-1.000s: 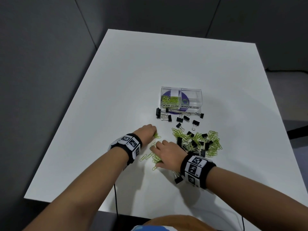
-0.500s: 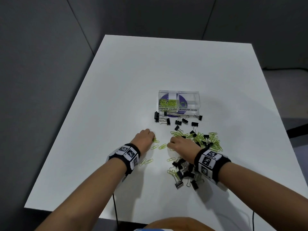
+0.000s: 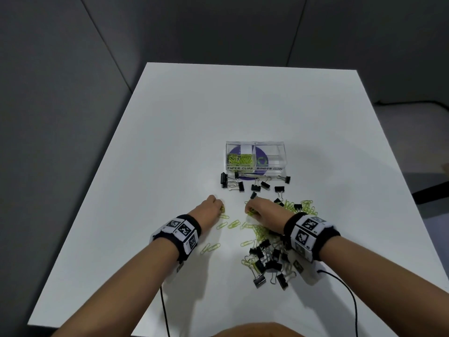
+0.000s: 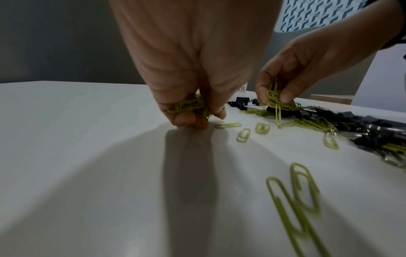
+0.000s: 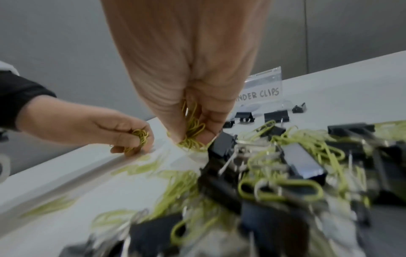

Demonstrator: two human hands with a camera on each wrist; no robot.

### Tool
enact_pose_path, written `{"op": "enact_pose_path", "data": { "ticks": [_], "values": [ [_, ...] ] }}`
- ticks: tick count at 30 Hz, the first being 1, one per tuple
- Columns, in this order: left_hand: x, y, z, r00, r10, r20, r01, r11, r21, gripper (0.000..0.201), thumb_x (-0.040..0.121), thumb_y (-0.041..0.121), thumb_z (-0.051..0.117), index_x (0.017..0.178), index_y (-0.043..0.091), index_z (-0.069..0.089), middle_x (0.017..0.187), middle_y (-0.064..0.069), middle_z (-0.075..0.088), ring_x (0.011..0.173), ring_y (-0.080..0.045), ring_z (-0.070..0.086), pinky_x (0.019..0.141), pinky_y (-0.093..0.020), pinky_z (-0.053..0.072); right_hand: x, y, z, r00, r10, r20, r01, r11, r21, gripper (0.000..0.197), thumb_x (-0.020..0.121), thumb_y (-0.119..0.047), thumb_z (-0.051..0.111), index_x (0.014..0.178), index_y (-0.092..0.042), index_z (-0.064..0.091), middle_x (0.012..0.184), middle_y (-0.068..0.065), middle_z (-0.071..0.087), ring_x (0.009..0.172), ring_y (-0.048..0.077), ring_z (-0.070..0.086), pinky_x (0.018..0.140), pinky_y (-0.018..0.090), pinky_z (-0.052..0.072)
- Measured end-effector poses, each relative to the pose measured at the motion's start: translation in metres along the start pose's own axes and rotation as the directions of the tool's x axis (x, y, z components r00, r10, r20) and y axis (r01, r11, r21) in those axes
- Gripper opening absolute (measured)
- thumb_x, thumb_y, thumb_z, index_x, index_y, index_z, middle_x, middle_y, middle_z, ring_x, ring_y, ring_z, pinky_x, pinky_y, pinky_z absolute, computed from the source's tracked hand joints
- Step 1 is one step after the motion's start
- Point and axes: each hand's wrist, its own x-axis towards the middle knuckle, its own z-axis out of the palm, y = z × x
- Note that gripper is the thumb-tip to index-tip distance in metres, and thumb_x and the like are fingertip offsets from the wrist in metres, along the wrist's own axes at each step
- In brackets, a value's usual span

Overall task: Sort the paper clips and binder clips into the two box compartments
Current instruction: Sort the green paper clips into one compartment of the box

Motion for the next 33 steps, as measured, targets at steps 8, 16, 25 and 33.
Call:
{"op": "enact_pose_path", "data": {
  "ticks": [8, 16, 25, 33],
  "values": [
    [0.010, -0.001, -0.040, 0.998, 0.046, -0.036, -0.049, 0.993, -0.107, 0.024, 0.097, 0.006, 0.036, 0.118, 0.004, 0.048, 0.120, -0.015, 0.055, 0.102, -0.027, 0.057, 0.083, -0.028, 0.041, 0.014, -0.006, -0.064, 0.973, -0.064, -0.222, 0.067, 0.998, 0.007, 0.020, 0.093, -0.001, 0.045, 0.107, -0.002, 0.059, 0.106, 0.010, 0.061, 0.094, 0.023, 0.058, 0.086, 0.029, 0.050],
    [0.033, -0.006, -0.106, 0.991, 0.045, -0.122, -0.056, 0.994, -0.089, 0.031, 0.101, 0.012, 0.032, 0.120, 0.003, 0.054, 0.121, -0.016, 0.058, 0.110, -0.027, 0.055, 0.092, -0.030, 0.040, 0.080, -0.003, -0.105, 0.926, -0.029, -0.376, -0.005, 0.996, -0.090, 0.023, 0.091, 0.005, 0.039, 0.101, 0.002, 0.060, 0.099, 0.017, 0.059, 0.085, 0.029, 0.055, 0.077, 0.033, 0.045],
    [0.071, 0.002, -0.145, 0.979, 0.076, -0.188, -0.077, 0.997, 0.003, 0.032, 0.099, 0.013, 0.037, 0.121, 0.002, 0.057, 0.118, -0.017, 0.058, 0.108, -0.031, 0.056, 0.092, -0.036, 0.042, 0.086, 0.002, -0.106, 0.923, 0.016, -0.386, 0.007, 0.998, 0.059, 0.027, 0.092, -0.002, 0.047, 0.116, -0.003, 0.059, 0.113, 0.016, 0.065, 0.102, 0.028, 0.060, 0.087, 0.031, 0.047],
    [0.100, 0.037, -0.139, 0.986, 0.153, -0.059, -0.145, 0.983, 0.115, 0.031, 0.098, 0.014, 0.041, 0.123, 0.004, 0.057, 0.125, -0.015, 0.056, 0.114, -0.029, 0.054, 0.095, -0.035, 0.043, 0.031, 0.036, -0.091, 0.902, 0.058, -0.427, -0.013, 0.994, 0.107, 0.020, 0.094, -0.007, 0.046, 0.103, -0.004, 0.064, 0.104, 0.011, 0.066, 0.084, 0.017, 0.056, 0.074, 0.023, 0.039]
  ]
}}
